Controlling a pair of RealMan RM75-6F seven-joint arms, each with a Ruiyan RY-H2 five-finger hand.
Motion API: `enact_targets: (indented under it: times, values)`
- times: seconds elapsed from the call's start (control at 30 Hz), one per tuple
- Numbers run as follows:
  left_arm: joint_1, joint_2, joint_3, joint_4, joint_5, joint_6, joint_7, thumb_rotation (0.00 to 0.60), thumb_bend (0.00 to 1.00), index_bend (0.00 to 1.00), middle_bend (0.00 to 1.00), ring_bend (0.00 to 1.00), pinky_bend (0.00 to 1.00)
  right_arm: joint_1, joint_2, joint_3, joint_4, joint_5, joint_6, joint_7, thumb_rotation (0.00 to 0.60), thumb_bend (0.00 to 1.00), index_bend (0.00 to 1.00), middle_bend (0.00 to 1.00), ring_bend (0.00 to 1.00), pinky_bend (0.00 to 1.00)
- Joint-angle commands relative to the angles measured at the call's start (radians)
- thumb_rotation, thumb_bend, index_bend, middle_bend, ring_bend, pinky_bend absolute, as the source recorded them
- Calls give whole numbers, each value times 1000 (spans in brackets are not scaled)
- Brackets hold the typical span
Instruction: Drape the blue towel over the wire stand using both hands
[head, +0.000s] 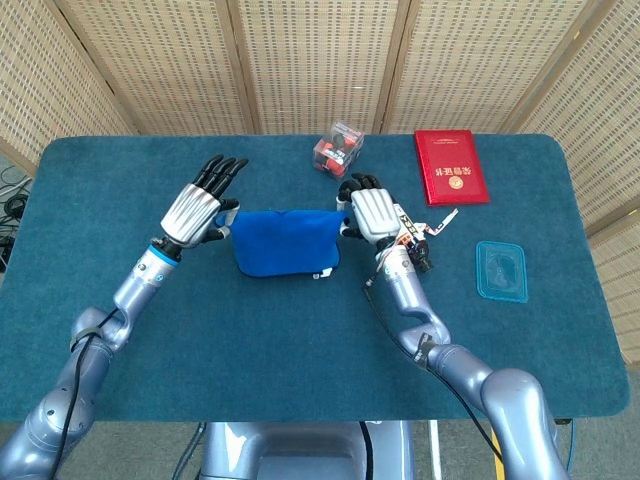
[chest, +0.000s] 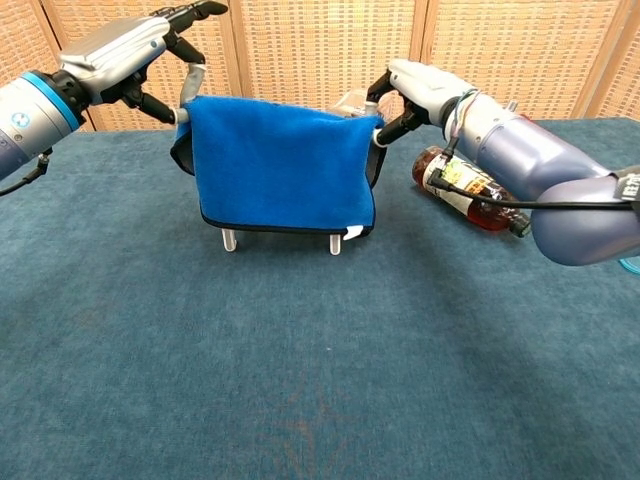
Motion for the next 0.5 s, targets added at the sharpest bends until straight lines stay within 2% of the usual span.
enact_targets:
  times: [0.03, 0.5]
  values:
    - [1, -4, 2, 1, 0, -12, 2, 600, 393, 739, 0, 0, 0, 3, -4, -1, 7, -3, -2, 2, 600, 467, 600, 323, 157, 140]
    - [-2, -4, 12, 2, 3, -48, 29, 600, 359, 738, 0, 0, 0, 7, -19, -1, 26, -9, -7, 6, 600, 466, 600, 323, 157, 140]
